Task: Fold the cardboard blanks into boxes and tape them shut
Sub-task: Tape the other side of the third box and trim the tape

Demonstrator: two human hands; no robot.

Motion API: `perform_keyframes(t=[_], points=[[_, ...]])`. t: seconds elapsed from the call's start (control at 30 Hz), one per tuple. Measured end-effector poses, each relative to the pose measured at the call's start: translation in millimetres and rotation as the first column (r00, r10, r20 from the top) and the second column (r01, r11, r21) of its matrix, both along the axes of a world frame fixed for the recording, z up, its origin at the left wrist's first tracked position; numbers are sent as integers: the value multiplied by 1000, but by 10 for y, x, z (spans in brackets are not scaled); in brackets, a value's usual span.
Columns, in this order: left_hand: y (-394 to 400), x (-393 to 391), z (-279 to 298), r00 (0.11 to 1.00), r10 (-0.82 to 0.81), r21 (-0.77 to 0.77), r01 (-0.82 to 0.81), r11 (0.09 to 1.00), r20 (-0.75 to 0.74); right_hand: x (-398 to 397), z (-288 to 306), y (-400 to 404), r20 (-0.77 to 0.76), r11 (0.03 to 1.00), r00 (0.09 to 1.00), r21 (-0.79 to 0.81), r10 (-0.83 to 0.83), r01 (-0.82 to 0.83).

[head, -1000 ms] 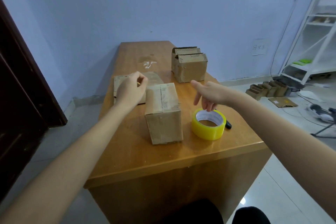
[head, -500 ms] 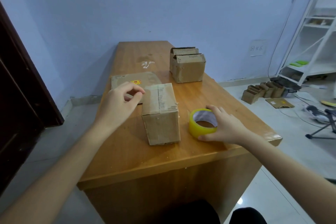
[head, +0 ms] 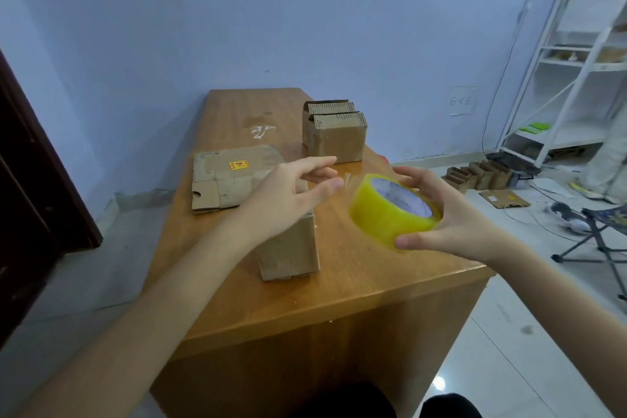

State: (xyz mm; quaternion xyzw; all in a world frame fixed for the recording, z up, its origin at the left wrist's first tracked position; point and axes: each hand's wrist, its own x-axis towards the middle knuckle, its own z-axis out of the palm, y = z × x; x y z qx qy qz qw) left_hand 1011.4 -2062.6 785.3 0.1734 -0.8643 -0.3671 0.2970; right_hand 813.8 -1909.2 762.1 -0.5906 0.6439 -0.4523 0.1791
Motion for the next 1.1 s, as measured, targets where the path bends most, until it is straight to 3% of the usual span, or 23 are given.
perform_keyframes(t=[0.23, 0.5, 0.6, 0.8, 0.97, 1.1], points=[[63, -7, -116, 963, 52, 220, 7, 976, -264, 217, 116, -76, -15, 996, 996, -9, 86, -86], [142, 64, -150, 882, 237, 2, -259, 966, -407, 554, 154, -193, 137, 982, 990, -182, -32, 57], [150, 50, -161, 840, 288, -71, -359, 931, -460, 688, 130, -276, 119, 957, 990, -270, -73, 103], [85, 79, -206, 860, 292, -162, -388, 907, -419, 830, 111, -406, 253, 887, 965, -429, -63, 170], [40, 183, -265, 889, 353, -172, -412, 895, -291, 874, 215, -468, 29, 899, 997, -432, -70, 76], [91, 208, -210, 877, 407, -165, -455, 875, -256, 896, 358, -489, 5, 898, 995, -430, -102, 95]])
